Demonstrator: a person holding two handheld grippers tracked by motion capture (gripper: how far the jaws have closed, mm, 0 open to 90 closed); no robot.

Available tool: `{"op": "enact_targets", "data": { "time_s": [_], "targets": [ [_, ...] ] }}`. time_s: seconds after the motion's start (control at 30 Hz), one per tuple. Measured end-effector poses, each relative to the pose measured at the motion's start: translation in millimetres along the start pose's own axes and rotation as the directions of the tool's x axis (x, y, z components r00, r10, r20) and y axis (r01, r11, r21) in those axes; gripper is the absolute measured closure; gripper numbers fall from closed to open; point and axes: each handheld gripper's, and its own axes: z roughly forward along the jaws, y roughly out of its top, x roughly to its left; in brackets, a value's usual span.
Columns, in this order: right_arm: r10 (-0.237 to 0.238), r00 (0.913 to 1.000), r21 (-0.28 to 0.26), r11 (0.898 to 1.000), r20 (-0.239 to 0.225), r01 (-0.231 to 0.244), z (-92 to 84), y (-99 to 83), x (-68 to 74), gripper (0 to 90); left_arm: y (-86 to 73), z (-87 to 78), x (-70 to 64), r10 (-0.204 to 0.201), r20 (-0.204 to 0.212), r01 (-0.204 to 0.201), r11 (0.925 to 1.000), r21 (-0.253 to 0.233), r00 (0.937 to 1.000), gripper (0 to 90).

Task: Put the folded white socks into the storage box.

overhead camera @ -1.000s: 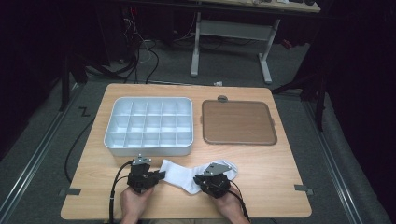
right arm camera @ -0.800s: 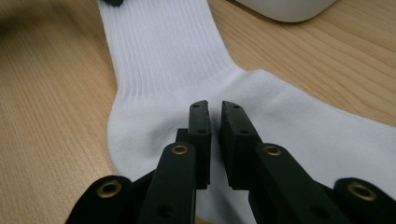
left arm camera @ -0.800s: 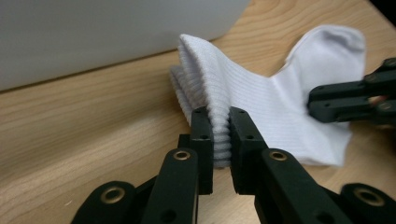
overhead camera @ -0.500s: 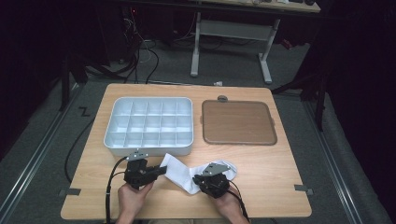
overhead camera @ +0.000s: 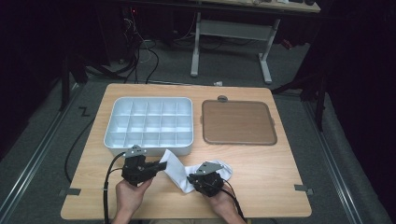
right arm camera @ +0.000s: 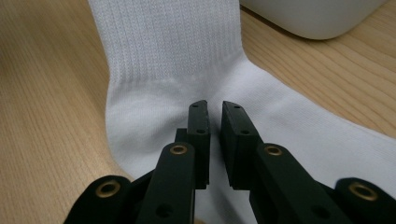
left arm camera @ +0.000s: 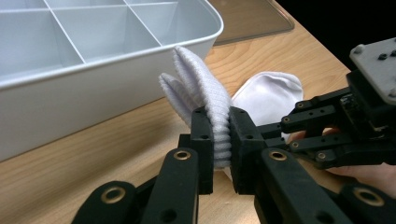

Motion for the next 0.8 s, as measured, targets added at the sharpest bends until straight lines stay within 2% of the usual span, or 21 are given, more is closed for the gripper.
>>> {"op": "enact_targets", "data": {
  "time_s": [0.33, 0.43, 0.57, 0.8],
  "targets": [
    [-0.036, 0.9993, 0.012, 0.999, -0.004, 0.036, 11.8, 12.3, 8.2, 82.2, 6.1, -3.0, -9.1, 0.011, 0.028, -0.011, 0.9999, 0.001, 0.9995, 82.3],
    [-0.033, 0.9992, 0.014, 0.999, -0.022, 0.033, 17.0, 17.0, 12.9, 82.1, 7.5, -5.6, -11.6, 0.019, 0.039, -0.019, 0.9998, -0.003, 0.9991, 82.4],
    [-0.037, 0.9981, 0.018, 0.999, -0.05, 0.038, 23.0, 22.3, 20.3, 82.3, 9.0, -7.8, -11.3, 0.022, 0.04, -0.022, 0.9998, -0.002, 0.999, 82.5],
    [-0.06, 0.9966, 0.008, 0.998, -0.057, 0.06, 29.9, 26.7, 32.3, 82.3, 10.3, -8.9, -11.9, 0.014, 0.035, -0.014, 0.9999, 0.008, 0.9993, 82.5]
  ]
}}
